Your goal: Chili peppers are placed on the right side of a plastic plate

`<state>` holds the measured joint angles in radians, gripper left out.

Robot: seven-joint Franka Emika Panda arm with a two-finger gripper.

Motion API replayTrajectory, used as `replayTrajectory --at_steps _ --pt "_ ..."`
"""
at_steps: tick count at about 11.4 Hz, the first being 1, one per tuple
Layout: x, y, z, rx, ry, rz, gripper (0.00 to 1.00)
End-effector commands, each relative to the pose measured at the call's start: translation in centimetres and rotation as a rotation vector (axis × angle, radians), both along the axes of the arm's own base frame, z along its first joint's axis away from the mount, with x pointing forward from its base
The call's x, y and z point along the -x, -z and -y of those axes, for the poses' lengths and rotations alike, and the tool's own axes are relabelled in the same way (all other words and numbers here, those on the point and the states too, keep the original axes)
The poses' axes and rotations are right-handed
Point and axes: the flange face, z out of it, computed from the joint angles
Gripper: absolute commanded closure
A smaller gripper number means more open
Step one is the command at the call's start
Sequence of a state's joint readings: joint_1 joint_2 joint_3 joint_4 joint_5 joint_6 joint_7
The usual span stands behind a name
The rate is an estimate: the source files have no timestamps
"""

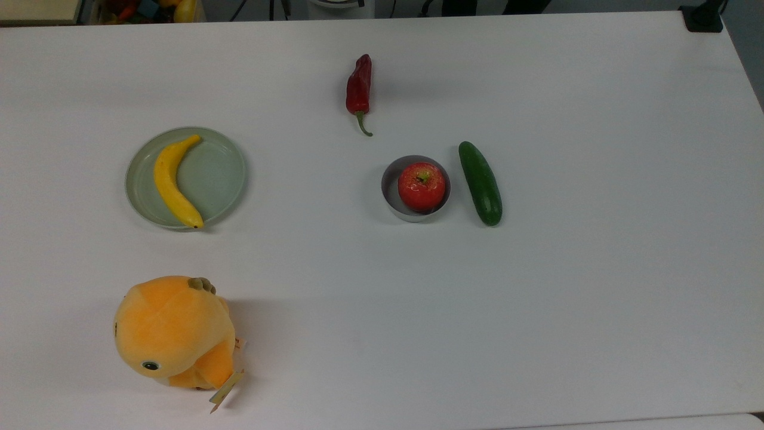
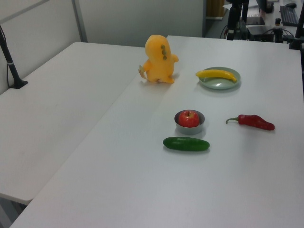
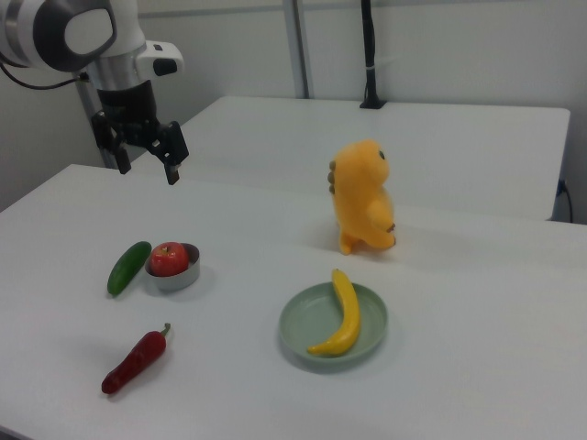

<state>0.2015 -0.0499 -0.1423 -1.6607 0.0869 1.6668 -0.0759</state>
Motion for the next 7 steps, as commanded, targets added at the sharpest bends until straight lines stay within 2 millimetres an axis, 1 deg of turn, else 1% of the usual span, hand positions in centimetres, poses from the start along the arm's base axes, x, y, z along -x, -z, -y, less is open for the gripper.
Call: replayTrajectory --at_steps 1,3,5,7 --pt "0.3 0.2 -0.2 -0.019 -0.015 0.015 0.0" --pt "0.6 0.6 -0.2 -0.02 -0.025 -0.003 0.0" --pt "0.7 1.9 -0.5 -0.019 -0.033 -0.03 0.0" --pt "2.0 4.0 -3.2 -0.009 -0.103 -0.12 0.0"
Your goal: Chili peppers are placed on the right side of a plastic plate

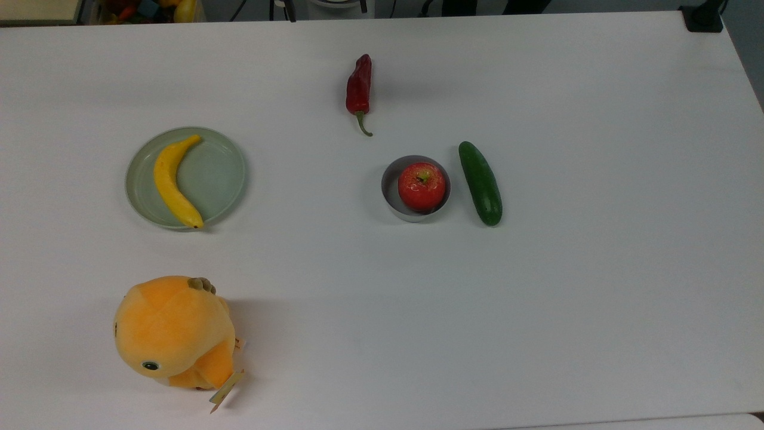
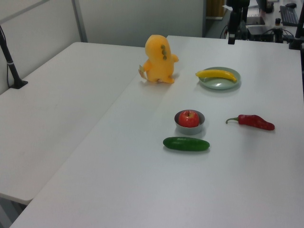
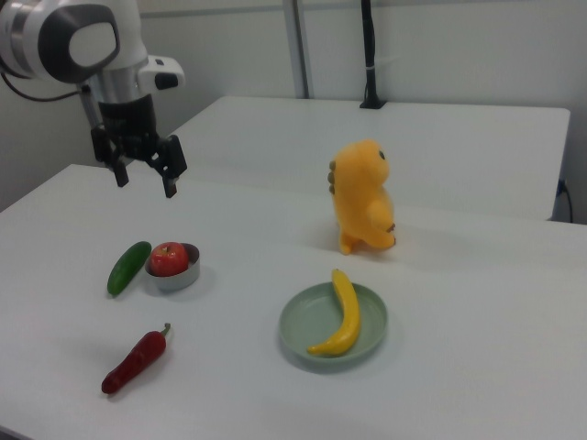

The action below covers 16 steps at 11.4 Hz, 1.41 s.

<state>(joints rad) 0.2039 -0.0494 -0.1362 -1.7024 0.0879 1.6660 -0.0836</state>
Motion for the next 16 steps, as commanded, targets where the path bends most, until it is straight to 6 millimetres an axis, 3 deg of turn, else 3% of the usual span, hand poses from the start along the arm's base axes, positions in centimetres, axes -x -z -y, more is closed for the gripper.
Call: replayTrajectory --at_steps 1,3,6,11,16 --pt "2.4 2.6 -3.3 -0.009 -0.123 -0.13 0.0" --pt "3.9 4.9 -4.4 -0.007 -0.23 -0.233 0.0" --pt "5.9 10.6 -5.9 0.008 -0.266 -0.359 0.0" --pt "7.8 19.2 -5.5 0.02 -0.236 -0.387 0.0" --pt "9.1 25.8 -4.1 0.027 -0.164 -0.282 0.0"
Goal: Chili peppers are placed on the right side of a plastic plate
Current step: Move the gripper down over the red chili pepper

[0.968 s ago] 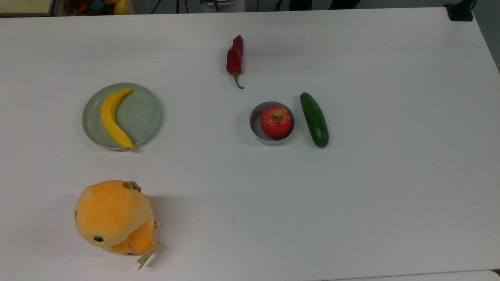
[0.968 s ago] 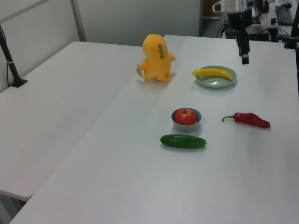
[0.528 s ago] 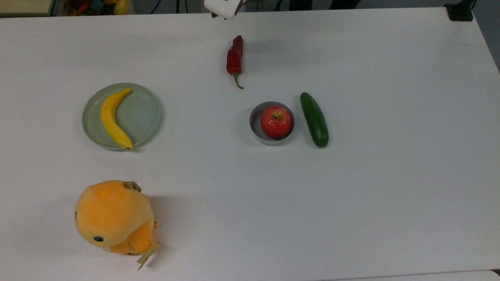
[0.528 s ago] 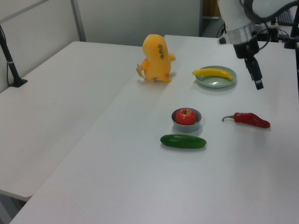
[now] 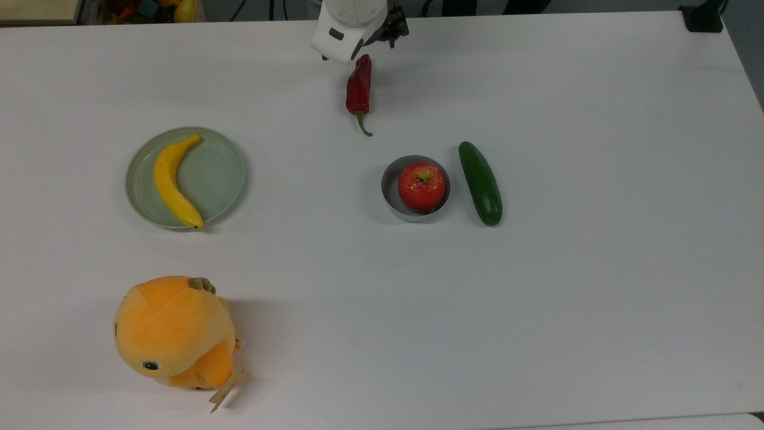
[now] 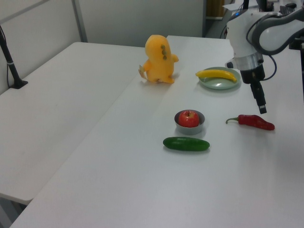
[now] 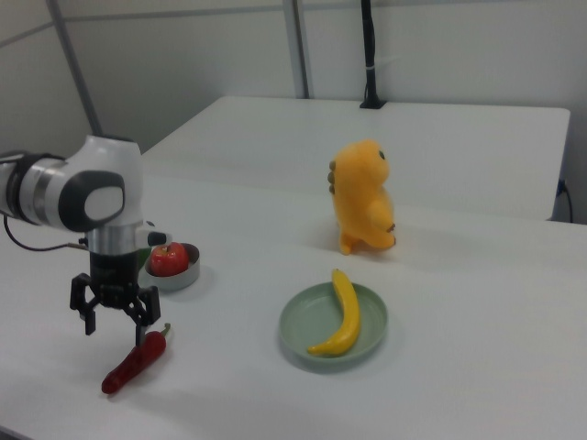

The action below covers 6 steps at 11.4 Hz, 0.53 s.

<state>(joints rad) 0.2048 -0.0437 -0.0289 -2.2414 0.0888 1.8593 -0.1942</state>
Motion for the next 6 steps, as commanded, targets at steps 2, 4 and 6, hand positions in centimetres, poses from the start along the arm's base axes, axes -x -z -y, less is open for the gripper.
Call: replayTrajectory --at_steps 2,4,6 --pt "1.4 3.8 0.7 -0.008 0.058 0.12 0.0" --pt "0.7 3.6 1.5 -0.011 0.085 0.17 0.0" --pt "0.0 4.1 2.0 -0.012 0.101 0.203 0.05"
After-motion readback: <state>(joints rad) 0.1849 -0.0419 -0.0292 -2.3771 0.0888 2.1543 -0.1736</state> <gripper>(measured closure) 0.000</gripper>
